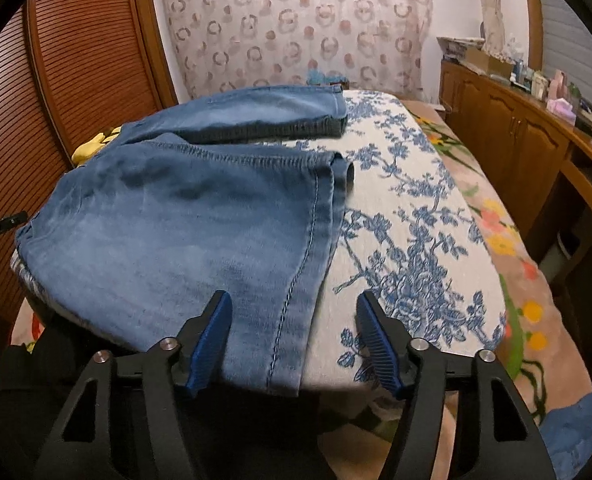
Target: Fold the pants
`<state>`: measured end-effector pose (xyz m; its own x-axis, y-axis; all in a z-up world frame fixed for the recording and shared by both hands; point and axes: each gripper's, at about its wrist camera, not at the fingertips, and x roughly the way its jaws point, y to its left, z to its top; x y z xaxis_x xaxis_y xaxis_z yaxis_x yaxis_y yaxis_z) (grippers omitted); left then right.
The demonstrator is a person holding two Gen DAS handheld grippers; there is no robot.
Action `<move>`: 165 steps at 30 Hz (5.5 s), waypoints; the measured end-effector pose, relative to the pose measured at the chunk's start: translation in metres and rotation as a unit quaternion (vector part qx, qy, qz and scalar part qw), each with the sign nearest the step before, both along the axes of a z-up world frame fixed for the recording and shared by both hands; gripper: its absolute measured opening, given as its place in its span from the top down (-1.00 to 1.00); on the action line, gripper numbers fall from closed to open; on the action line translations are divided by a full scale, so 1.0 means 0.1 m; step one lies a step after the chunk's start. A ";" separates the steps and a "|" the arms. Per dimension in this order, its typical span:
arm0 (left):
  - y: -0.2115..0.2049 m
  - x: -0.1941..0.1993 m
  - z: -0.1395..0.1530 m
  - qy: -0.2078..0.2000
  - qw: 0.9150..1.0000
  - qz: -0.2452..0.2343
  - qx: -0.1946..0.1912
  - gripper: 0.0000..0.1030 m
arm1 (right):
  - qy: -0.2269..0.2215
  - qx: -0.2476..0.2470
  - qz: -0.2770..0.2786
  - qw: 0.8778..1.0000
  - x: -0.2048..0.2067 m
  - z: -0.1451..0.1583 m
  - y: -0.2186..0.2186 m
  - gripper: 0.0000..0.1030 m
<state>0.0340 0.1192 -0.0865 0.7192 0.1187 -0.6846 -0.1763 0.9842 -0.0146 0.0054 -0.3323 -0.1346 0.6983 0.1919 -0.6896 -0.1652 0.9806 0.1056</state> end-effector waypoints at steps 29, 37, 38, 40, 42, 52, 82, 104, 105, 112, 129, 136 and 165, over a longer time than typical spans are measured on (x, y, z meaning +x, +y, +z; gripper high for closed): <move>0.34 -0.11 -0.23 0.012 0.999 0.000 -0.050 0.20 | -0.043 0.011 0.038 0.998 -0.14 0.21 0.12 0.66; 0.29 -0.18 0.00 -0.022 0.999 -0.002 -0.034 0.77 | -0.061 0.018 0.038 0.997 -0.04 0.29 0.11 0.67; 0.27 -0.19 0.03 -0.024 0.999 -0.005 -0.031 0.78 | -0.064 0.018 0.039 0.997 -0.06 0.29 0.08 0.67; 0.26 -0.20 0.10 -0.031 0.999 -0.008 -0.029 0.79 | -0.072 0.020 0.041 0.996 -0.07 0.32 0.08 0.67; 0.25 -0.18 0.18 -0.038 0.999 -0.014 -0.030 0.79 | -0.079 0.020 0.044 0.996 -0.03 0.35 0.11 0.68; 0.14 -0.04 0.65 -0.083 0.996 -0.037 -0.010 0.80 | -0.130 0.000 0.057 0.990 0.14 0.64 0.14 0.69; 0.01 1.53 1.15 -0.130 0.990 -0.054 0.009 0.81 | -0.130 0.012 0.047 0.990 1.64 0.83 -0.03 0.70; 0.07 2.70 1.06 -0.109 0.992 -0.045 0.037 0.81 | -0.076 -0.042 0.030 0.996 2.82 0.62 0.27 0.69; 0.07 2.77 1.01 -0.104 0.993 -0.044 0.040 0.81 | -0.076 -0.053 0.036 0.995 2.87 0.60 0.33 0.69; 0.03 2.95 0.78 -0.070 0.996 -0.043 0.041 0.79 | -0.067 -0.052 0.050 0.995 2.93 0.59 0.38 0.35; -0.23 2.47 0.75 -0.070 0.994 -0.081 0.021 -0.47 | -0.089 -0.017 0.093 0.992 2.47 0.70 0.42 -0.06; -0.34 2.38 0.61 -0.050 0.994 -0.098 0.010 -0.47 | -0.057 0.006 0.172 0.983 2.48 0.58 0.82 -0.06; -0.39 2.37 0.41 -0.024 0.992 -0.125 -0.003 -0.47 | -0.051 -0.110 0.239 0.963 3.75 0.93 1.78 0.93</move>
